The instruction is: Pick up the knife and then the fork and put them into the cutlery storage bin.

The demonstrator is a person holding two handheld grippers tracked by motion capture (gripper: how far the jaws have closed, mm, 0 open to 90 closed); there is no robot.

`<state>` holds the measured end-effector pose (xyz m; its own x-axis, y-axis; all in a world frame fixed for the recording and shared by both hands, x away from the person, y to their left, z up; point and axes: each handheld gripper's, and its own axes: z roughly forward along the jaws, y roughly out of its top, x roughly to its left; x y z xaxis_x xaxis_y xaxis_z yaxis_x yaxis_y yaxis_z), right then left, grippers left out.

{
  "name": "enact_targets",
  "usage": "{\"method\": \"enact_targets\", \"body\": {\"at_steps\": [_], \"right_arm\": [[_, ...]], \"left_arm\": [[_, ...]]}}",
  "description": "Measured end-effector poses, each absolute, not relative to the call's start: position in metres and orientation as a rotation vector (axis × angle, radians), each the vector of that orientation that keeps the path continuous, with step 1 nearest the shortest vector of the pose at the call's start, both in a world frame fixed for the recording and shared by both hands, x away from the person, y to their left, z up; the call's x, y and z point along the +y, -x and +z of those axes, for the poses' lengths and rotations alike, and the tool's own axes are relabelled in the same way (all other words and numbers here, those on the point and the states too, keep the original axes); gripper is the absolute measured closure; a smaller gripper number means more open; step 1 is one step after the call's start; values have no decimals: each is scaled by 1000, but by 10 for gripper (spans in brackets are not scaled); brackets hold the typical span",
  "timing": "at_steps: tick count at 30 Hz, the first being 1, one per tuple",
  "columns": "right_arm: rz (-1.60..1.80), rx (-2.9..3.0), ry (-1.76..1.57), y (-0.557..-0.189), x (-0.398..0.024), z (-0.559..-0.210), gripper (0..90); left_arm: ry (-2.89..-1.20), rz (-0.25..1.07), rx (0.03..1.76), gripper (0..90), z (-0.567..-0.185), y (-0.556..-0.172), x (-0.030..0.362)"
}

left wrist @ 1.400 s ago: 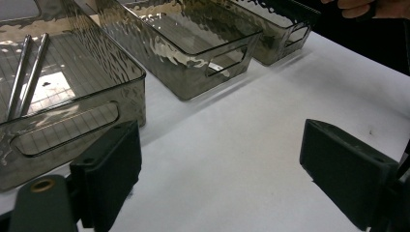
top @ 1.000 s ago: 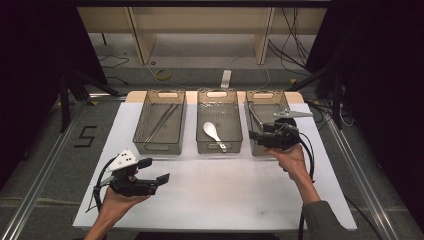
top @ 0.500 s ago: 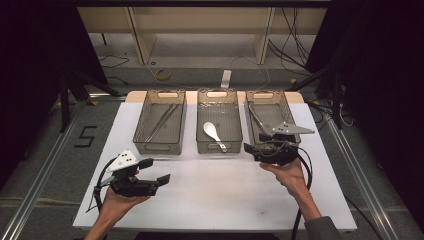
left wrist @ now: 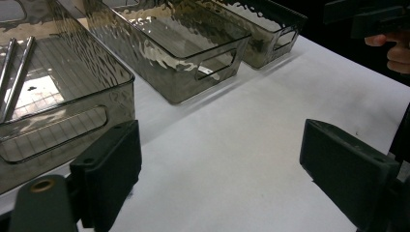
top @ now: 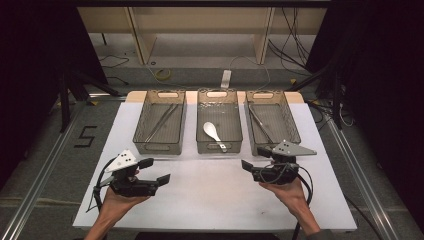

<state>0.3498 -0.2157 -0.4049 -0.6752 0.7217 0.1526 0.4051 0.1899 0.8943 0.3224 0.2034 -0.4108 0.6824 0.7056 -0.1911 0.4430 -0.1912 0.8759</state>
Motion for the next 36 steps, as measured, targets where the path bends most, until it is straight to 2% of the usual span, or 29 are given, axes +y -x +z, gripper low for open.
{"method": "enact_targets", "body": {"at_steps": [17, 36], "right_arm": [[1491, 2152, -1063, -315, -224, -425, 232], [1453, 2141, -1115, -303, -236, -437, 212]], "left_arm": [[-1803, 297, 890, 143, -409, -322, 205], [-1802, 281, 874, 144, -409, -320, 204]]}}
